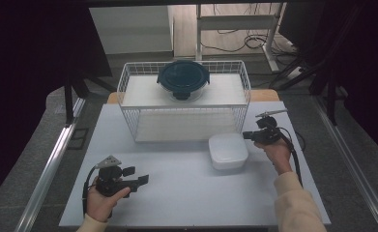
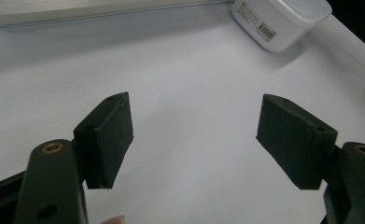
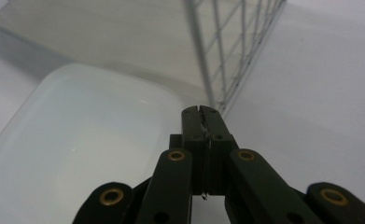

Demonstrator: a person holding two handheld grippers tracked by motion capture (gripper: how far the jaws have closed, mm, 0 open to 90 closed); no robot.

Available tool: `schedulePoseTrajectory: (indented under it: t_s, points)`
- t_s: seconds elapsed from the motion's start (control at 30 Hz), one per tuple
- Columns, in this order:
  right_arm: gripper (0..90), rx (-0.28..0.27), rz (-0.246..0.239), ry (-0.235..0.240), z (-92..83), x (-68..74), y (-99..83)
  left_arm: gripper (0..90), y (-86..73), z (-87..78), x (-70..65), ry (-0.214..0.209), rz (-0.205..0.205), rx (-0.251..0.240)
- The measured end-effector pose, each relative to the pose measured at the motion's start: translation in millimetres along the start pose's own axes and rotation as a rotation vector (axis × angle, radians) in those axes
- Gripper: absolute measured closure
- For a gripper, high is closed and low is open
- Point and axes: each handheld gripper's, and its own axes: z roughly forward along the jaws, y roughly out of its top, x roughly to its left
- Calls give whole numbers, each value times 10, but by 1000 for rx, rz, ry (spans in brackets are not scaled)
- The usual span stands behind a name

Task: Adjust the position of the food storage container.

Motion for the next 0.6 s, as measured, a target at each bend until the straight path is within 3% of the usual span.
schedulePoseTrajectory:
  t_s: [0.6]
  points:
    - [892,23,-97,60,75,454,-135,265,-13,24,-9,-1,2,9]
